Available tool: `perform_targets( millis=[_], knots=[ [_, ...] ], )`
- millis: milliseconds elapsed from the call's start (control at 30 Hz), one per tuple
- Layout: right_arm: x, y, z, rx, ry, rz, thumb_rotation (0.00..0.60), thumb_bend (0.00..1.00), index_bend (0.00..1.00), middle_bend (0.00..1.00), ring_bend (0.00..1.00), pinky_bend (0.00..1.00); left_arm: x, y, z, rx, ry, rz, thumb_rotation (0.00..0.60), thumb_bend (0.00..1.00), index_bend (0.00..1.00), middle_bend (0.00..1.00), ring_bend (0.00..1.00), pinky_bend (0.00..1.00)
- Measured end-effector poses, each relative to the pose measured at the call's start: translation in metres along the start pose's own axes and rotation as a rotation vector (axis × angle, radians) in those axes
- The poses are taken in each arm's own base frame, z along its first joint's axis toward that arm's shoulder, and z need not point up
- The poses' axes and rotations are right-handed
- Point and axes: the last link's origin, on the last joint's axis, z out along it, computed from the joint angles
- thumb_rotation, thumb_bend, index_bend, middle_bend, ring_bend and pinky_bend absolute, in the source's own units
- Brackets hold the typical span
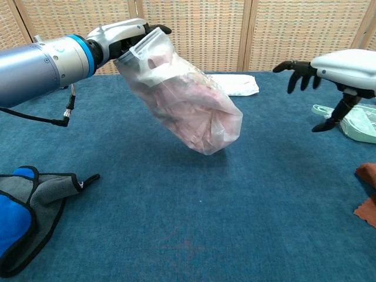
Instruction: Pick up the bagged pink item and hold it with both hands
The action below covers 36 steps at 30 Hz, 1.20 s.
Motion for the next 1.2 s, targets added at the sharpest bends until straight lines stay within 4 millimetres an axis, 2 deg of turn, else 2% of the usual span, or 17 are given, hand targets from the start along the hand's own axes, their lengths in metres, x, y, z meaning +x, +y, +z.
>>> perform_targets(
  millis=[133, 300, 467, 633, 867, 1200],
  knots=[
    [-0.011, 0.017, -0.015, 0.069, 0.047, -0.104, 0.6, 0.0, 0.2, 0.69, 0.74, 0.9, -0.001, 0.004, 0.003, 0.019, -0.008, -0.011, 0.6, 0.54, 0.73, 0.0, 0.0, 0.0],
    [-0.022, 0.021, -0.032, 0.161, 0.127, -0.079, 0.6, 0.0, 0.23, 0.76, 0.83, 1.0, -0.002, 0.005, 0.005, 0.04, -0.007, -0.027, 0.6, 0.54, 0.73, 0.0, 0.0, 0.0],
    [-0.034, 0.009, -0.042, 0.252, 0.166, -0.003, 0.6, 0.02, 0.26, 0.79, 0.87, 1.0, -0.003, 0.006, 0.005, 0.067, -0.011, -0.041, 0.6, 0.54, 0.73, 0.0, 0.0, 0.0],
    [-0.045, 0.003, -0.046, 0.307, 0.173, -0.024, 0.6, 0.03, 0.26, 0.81, 0.91, 1.0, -0.004, 0.006, 0.007, 0.095, -0.02, -0.061, 0.6, 0.54, 0.73, 0.0, 0.0, 0.0],
    [-0.053, -0.014, -0.036, 0.337, 0.195, -0.032, 0.6, 0.08, 0.26, 0.84, 0.96, 1.0, -0.004, 0.006, 0.007, 0.111, -0.028, -0.083, 0.6, 0.54, 0.73, 0.0, 0.0, 0.0],
    [-0.046, -0.038, -0.019, 0.36, 0.259, -0.013, 0.6, 0.25, 0.26, 0.86, 0.96, 1.0, -0.008, 0.006, 0.008, 0.123, -0.034, -0.111, 0.6, 0.54, 0.73, 0.0, 0.0, 0.0]
  ],
)
